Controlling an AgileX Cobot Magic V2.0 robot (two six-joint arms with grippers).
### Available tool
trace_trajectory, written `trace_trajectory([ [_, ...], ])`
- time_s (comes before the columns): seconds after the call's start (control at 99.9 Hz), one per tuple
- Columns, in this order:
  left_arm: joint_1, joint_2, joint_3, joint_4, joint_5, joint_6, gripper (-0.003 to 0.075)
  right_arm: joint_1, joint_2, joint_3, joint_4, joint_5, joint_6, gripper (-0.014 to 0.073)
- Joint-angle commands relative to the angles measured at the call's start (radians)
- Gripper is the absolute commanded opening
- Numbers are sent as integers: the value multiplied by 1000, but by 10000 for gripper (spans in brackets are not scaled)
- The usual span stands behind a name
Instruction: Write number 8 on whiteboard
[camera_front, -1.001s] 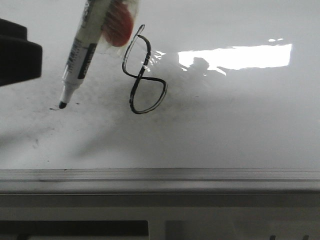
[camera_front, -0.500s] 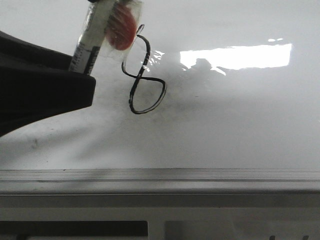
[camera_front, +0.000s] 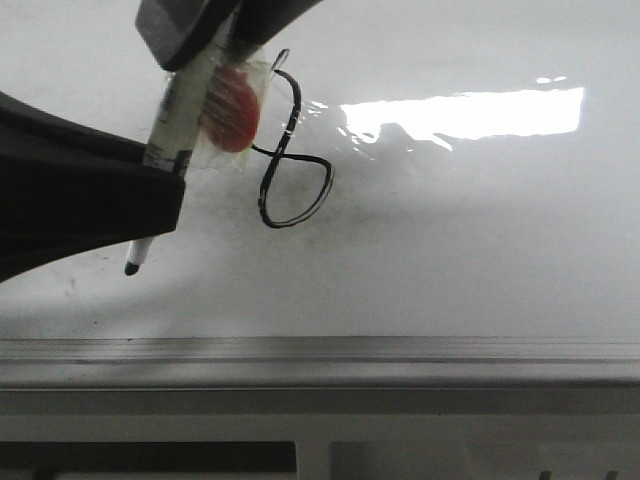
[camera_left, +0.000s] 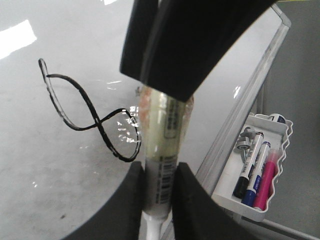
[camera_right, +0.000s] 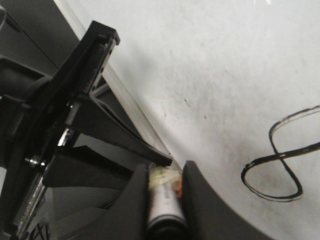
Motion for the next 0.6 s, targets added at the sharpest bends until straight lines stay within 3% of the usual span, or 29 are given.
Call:
trace_trajectory([
  [0.0,-4,-9,-35,-35,-92,-12,-20,9,-18,-30,23,-49,-7,-20],
  [0.2,-4,-9,-35,-254,14,-13,-20,3,-21,-30,17,-31,-9,316],
  [0.44,-4,-9,-35,-703,94,-13,-20,-3,-21,-30,16,2,-8,290],
  [0.59,-4,-9,-35,-773,182,-13,-20,-3,-21,-30,16,6,-2,290],
])
